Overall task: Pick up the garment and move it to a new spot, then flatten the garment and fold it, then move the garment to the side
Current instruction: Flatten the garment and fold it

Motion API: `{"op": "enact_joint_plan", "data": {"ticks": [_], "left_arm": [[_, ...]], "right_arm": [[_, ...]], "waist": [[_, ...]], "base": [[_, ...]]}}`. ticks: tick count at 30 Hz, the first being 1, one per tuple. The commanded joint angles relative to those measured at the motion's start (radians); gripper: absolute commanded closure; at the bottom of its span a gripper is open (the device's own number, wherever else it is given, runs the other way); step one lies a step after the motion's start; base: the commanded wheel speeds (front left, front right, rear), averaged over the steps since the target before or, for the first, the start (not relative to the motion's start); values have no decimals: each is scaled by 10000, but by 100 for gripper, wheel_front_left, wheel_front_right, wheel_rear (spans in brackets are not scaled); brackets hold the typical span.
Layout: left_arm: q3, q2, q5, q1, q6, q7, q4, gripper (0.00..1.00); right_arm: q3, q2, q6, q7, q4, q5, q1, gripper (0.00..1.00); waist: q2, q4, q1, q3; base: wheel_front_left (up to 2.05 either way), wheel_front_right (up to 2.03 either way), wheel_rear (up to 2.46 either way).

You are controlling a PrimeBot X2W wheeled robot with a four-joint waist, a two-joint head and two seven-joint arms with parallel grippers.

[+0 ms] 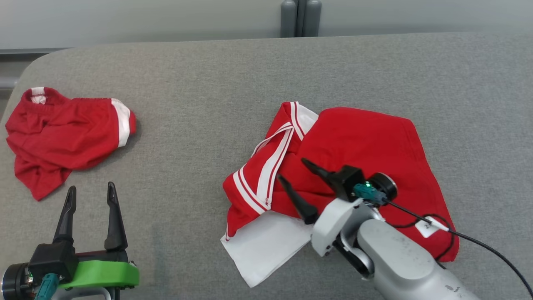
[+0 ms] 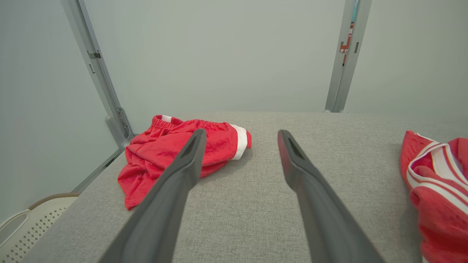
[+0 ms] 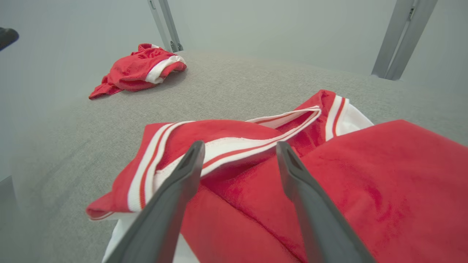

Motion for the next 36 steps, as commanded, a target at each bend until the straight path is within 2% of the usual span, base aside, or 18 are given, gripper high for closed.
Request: {"op": "enact_joint_plan", "data": {"ticks": [1, 10, 17, 21, 27, 31, 36], "left_arm": [[32, 15, 143, 75, -10, 2, -18, 0], [155, 15, 259, 317, -61, 2, -91, 0], [267, 15, 345, 487, -111, 2, -90, 0], [250, 15, 409, 573, -121, 2, -64, 0], [260, 15, 528, 667, -7, 2, -34, 0], [290, 16, 565, 730, 2, 2, -13, 0], [304, 16, 536, 712, 54, 2, -55, 0]], "right_arm": [[-402, -199, -3, -28, -212, -249, 302, 0], [-3409, -612, -3, -28, -1879, -1294, 1932, 0], [-5235, -220, -3, -28, -3436, -2366, 3463, 0], [-5784, 26, -3, -28, -4011, -2666, 4206, 0], [-6268, 239, -3, -28, -4248, -2938, 4925, 0], [-6299, 272, -3, -28, -4148, -3045, 4974, 0], [-6252, 276, -3, -28, -3971, -3235, 4293, 0]], "waist": [[0, -245, 0, -105], [0, -581, 0, -376], [0, -709, 0, -560], [0, -693, 0, -652], [0, -673, 0, -767], [0, -684, 0, -819], [0, -701, 0, -775]], "base": [[0, 0, 0], [0, 0, 0], [0, 0, 0], [0, 0, 0], [0, 0, 0], [0, 0, 0], [0, 0, 0]]}}
